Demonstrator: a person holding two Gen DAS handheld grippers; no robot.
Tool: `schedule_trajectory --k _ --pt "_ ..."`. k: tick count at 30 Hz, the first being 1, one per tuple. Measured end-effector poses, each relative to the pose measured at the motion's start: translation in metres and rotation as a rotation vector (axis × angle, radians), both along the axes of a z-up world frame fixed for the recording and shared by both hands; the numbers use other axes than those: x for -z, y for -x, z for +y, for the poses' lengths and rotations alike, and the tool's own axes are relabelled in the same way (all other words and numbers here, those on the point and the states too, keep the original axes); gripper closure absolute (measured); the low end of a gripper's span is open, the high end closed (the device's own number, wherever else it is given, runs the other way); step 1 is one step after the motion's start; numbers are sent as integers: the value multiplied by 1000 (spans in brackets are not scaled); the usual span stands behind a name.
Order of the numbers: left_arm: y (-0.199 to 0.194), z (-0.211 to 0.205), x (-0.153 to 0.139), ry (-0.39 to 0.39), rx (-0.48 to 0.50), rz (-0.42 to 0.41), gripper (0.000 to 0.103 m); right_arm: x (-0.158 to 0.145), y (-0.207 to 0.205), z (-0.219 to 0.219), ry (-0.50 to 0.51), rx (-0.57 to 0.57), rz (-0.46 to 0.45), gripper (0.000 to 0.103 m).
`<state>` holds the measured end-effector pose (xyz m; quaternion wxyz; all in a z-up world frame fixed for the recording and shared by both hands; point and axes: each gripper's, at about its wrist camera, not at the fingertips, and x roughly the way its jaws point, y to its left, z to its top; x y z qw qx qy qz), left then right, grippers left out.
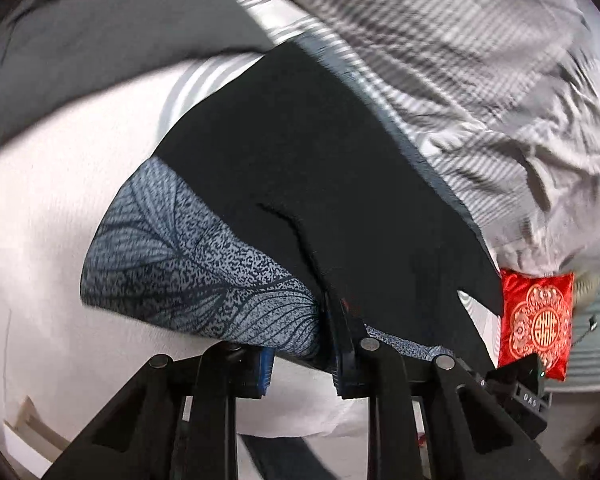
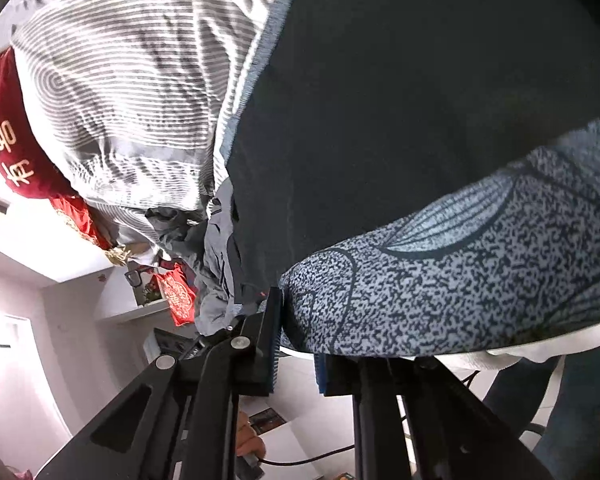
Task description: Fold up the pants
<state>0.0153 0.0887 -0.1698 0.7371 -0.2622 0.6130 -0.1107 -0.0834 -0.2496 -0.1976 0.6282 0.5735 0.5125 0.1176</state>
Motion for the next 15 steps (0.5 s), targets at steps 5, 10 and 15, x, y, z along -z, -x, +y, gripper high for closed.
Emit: schedule_trajectory --k 5,10,15 --pt "-27 -14 -22 -40 67 -16 79 -26 -30 -9 36 -60 -14 88" --pt "-62 -29 -35 -53 78 -21 79 -39 -80 -25 61 -139 -24 88" --pt "-115 -54 -39 -94 76 -37 79 -37 -144 -45 55 -194 4 88"
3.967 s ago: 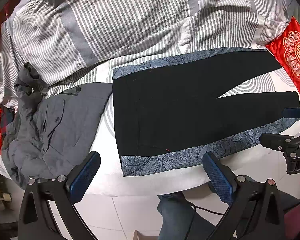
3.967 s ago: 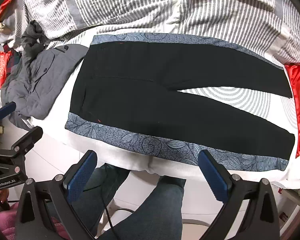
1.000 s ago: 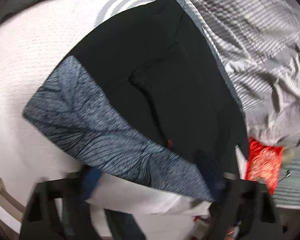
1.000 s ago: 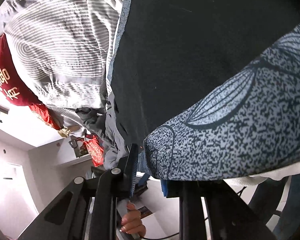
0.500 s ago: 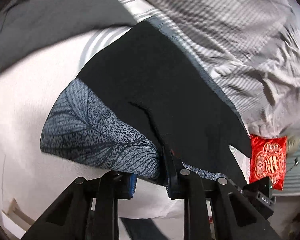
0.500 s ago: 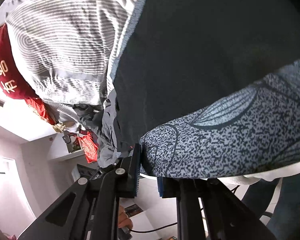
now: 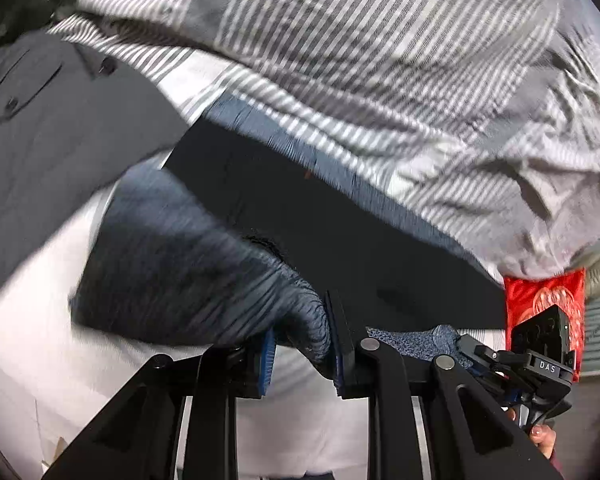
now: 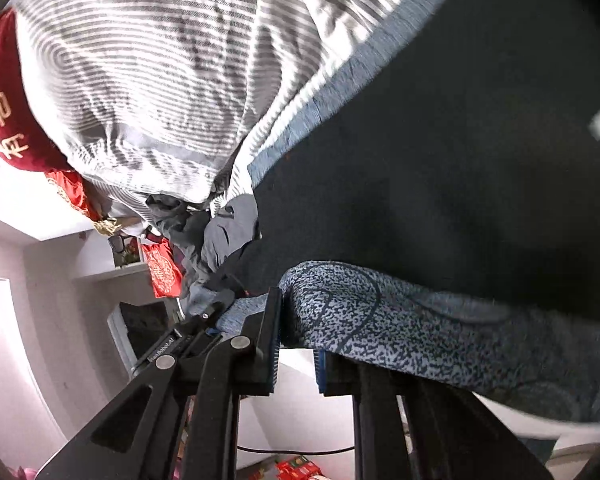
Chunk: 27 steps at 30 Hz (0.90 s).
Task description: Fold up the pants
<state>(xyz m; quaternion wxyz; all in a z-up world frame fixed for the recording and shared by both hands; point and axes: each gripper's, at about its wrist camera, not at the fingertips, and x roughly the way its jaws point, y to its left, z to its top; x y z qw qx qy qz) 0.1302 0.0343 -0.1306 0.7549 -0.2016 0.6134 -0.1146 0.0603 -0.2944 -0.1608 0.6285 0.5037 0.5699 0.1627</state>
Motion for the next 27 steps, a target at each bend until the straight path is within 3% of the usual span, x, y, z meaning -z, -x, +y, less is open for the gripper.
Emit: schedule_trajectory --k 10,12,15,19,20,21,22,23,25,27 --pt "-97 -40 45 -105 -20 17 79 52 -117 -26 9 -109 104 88" --pt "-107 -47 56 -145 -17 16 78 69 -132 -28 5 -118 131 88" --pt "-116 -55 71 -212 -10 17 69 89 -149 -30 22 -145 154 87" --pt "-123 -60 75 -243 -4 17 68 100 -160 -31 36 -172 170 86" --pt "-122 -61 72 -251 -1 15 62 99 -161 -32 40 -179 169 83" --pt "-122 -63 67 -265 1 10 45 95 -162 -30 51 -191 163 80" --pt "-120 -63 58 -290 -1 -17 38 91 -163 -29 64 -203 153 70" --pt "-119 -63 48 -310 -3 -49 34 83 -166 -28 80 -218 130 55" --pt "-117 -64 31 -314 8 -90 34 68 -170 -26 94 -237 80 38" --pt "-117 -63 22 -326 14 -99 34 50 -173 -27 127 -242 31 36"
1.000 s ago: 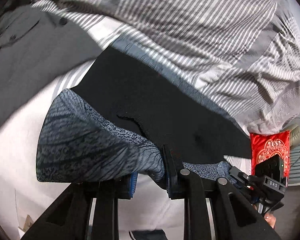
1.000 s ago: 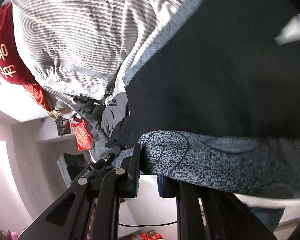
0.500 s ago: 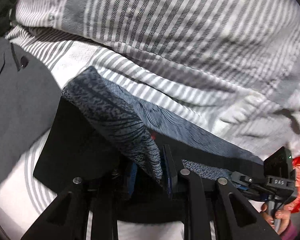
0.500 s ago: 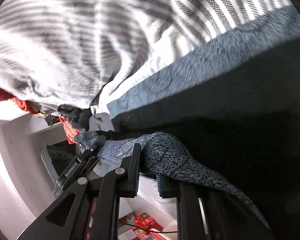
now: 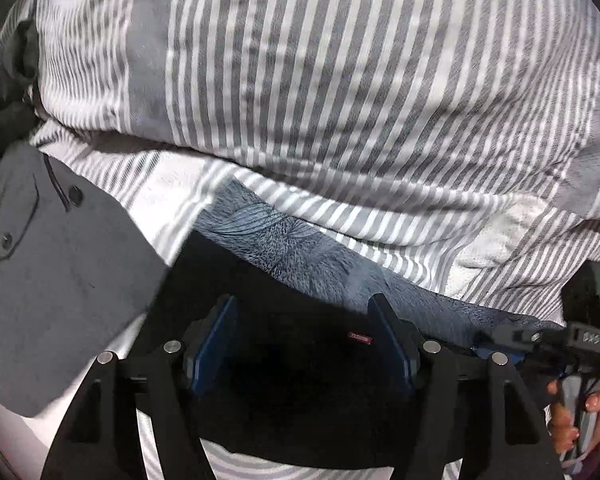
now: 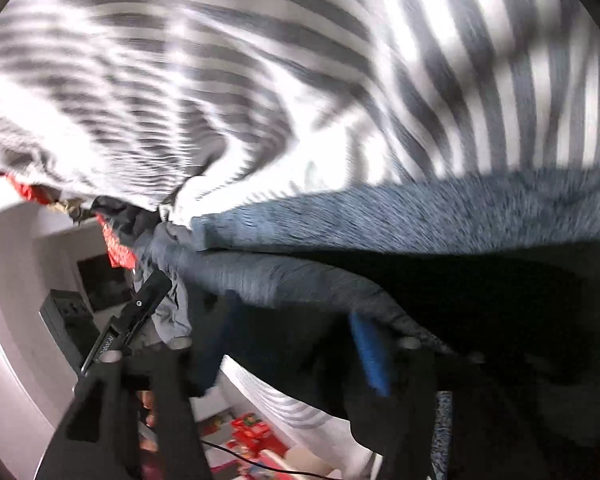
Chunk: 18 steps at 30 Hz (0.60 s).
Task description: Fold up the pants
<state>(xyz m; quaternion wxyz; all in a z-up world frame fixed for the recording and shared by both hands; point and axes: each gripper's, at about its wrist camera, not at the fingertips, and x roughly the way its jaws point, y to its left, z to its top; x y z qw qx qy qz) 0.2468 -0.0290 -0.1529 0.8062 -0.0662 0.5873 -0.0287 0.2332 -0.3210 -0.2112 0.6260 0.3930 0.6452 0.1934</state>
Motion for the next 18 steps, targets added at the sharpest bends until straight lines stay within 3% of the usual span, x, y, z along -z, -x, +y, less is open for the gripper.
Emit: schedule_trajectory --k 4,8,10,13,15,16,18 --pt "3 -12 13 -61 53 54 34 -34 9 -3 22 15 -79 35" --pt "12 -20 39 -103 65 100 34 -48 27 13 -44 -53 -110 36" --pt "16 -23 60 -148 55 140 34 -40 34 25 -40 -114 -98 37" --pt "20 -33 73 -219 76 116 32 -8 37 33 101 -168 -29 37" --pt "21 -39 73 -243 93 115 30 14 36 17 187 -145 -13 47" --pt "21 -41 73 -251 96 117 30 20 35 8 179 -110 1 58" --pt "20 -42 72 -253 96 125 30 16 38 -8 117 -28 -1 58"
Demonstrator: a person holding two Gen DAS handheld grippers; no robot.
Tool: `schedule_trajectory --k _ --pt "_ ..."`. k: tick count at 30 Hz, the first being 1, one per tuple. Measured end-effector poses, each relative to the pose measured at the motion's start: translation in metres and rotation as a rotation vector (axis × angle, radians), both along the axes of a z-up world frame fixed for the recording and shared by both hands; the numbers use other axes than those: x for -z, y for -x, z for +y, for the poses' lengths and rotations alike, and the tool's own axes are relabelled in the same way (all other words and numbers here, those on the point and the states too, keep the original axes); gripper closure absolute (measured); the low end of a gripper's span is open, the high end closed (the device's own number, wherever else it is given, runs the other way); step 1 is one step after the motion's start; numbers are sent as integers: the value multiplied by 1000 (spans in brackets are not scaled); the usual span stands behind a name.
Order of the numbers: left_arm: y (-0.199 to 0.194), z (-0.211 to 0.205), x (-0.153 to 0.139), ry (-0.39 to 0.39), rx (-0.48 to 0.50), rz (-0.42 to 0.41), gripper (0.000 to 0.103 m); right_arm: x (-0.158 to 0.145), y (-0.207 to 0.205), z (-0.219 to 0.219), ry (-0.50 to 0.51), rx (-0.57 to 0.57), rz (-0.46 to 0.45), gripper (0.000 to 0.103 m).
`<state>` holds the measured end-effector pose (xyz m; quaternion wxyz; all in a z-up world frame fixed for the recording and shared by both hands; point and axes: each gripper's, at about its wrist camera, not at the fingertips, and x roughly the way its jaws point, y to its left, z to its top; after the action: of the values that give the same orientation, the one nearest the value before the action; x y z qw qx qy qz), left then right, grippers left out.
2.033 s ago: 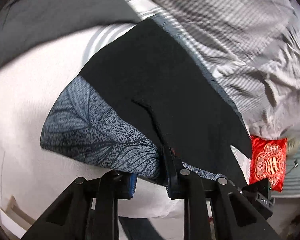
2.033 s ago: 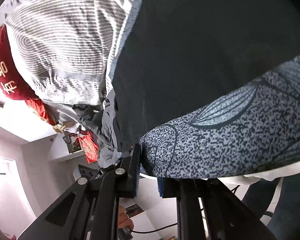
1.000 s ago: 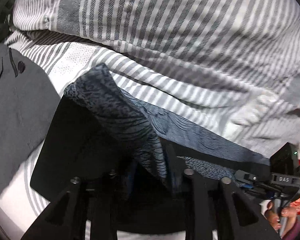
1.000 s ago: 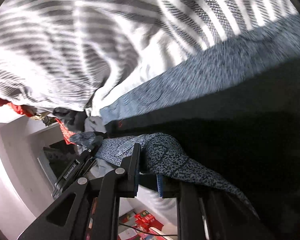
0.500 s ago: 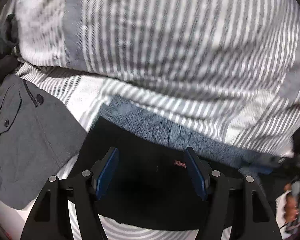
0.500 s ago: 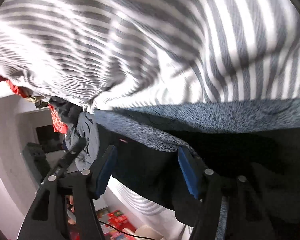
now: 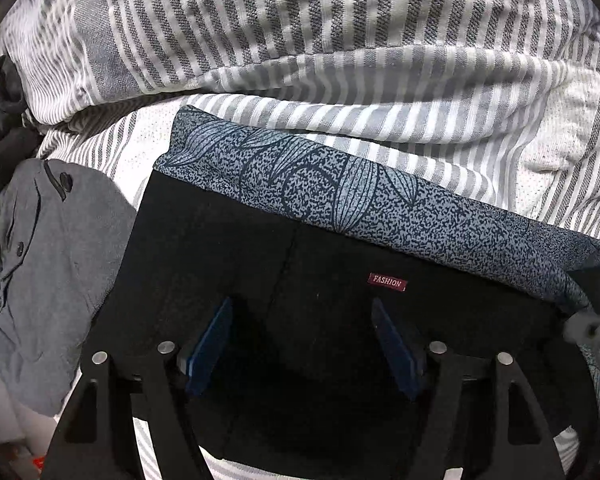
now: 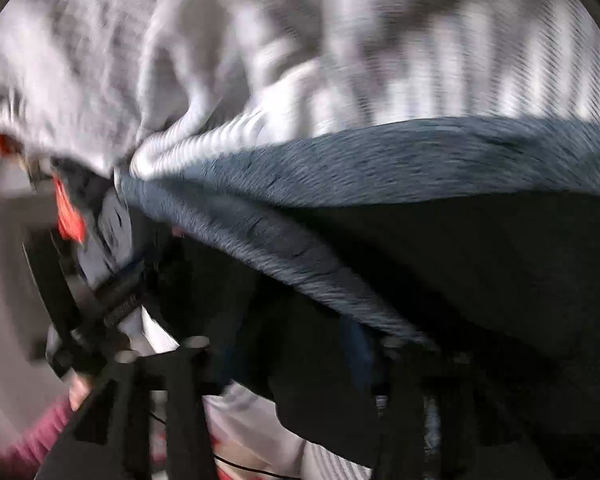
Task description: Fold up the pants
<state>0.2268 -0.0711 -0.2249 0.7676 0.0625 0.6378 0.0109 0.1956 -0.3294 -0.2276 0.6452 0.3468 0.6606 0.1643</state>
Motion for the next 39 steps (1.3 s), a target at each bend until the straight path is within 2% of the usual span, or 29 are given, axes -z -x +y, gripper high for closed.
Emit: schedule_trajectory --k 3,5,7,12,14,20,24,27,31,39 --pt "2 -5 -4 -13 10 11 30 -30 14 -8 60 -20 -90 54" --pt "8 -12 -9 2 22 21 30 -55 32 -8 104 -19 -147 43" --pt "19 -25 -17 29 56 22 30 -69 58 -18 110 26 -166 38" --pt "66 -77 -34 106 217 25 30 -89 148 -55 142 200 -139 38" --pt "90 -102 -36 143 290 39 30 -92 197 -77 148 294 -121 38" --pt "164 -168 -33 222 470 85 30 -89 348 -114 212 569 -43 38" --pt "190 -192 -32 240 544 96 30 -78 422 -134 296 687 15 38" --pt "207 -216 -28 229 579 96 30 -66 450 -146 317 729 32 38" --pt "221 -234 -19 210 587 116 30 -45 462 -159 324 732 45 38" --pt "230 -265 -9 174 545 135 30 -16 475 -182 219 762 47 39"
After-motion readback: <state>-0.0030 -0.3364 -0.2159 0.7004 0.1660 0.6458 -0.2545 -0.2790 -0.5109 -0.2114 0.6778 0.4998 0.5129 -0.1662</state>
